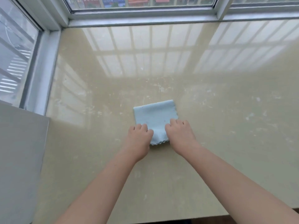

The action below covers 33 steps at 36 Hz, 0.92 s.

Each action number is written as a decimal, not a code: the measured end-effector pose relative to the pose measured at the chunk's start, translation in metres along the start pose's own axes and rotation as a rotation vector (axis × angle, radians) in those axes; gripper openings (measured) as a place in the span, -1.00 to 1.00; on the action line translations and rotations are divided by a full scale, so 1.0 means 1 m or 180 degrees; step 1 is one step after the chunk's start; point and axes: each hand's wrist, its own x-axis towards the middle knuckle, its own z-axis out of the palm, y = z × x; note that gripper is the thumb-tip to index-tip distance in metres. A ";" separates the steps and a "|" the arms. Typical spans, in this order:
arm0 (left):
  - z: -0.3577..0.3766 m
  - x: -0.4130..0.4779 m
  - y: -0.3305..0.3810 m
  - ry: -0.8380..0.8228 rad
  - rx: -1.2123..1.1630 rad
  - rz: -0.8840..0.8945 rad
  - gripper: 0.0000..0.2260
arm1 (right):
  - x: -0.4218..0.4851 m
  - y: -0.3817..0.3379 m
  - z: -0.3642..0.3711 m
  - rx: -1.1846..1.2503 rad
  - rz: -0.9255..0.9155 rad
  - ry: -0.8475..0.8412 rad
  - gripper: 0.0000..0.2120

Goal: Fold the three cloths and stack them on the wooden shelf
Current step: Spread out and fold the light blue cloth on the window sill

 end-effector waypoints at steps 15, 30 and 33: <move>0.009 0.007 -0.018 0.1564 -0.1230 -0.0688 -0.74 | 0.022 0.034 -0.008 0.1950 0.0518 -0.0287 -0.90; 0.038 0.044 -0.008 0.0407 -0.0704 -0.0401 -0.40 | 0.055 -0.019 0.059 0.0925 0.0305 0.0643 -0.50; 0.049 0.045 -0.015 0.0792 -0.0664 -0.0423 -0.49 | 0.056 -0.017 0.064 0.0985 0.0238 0.0632 -0.46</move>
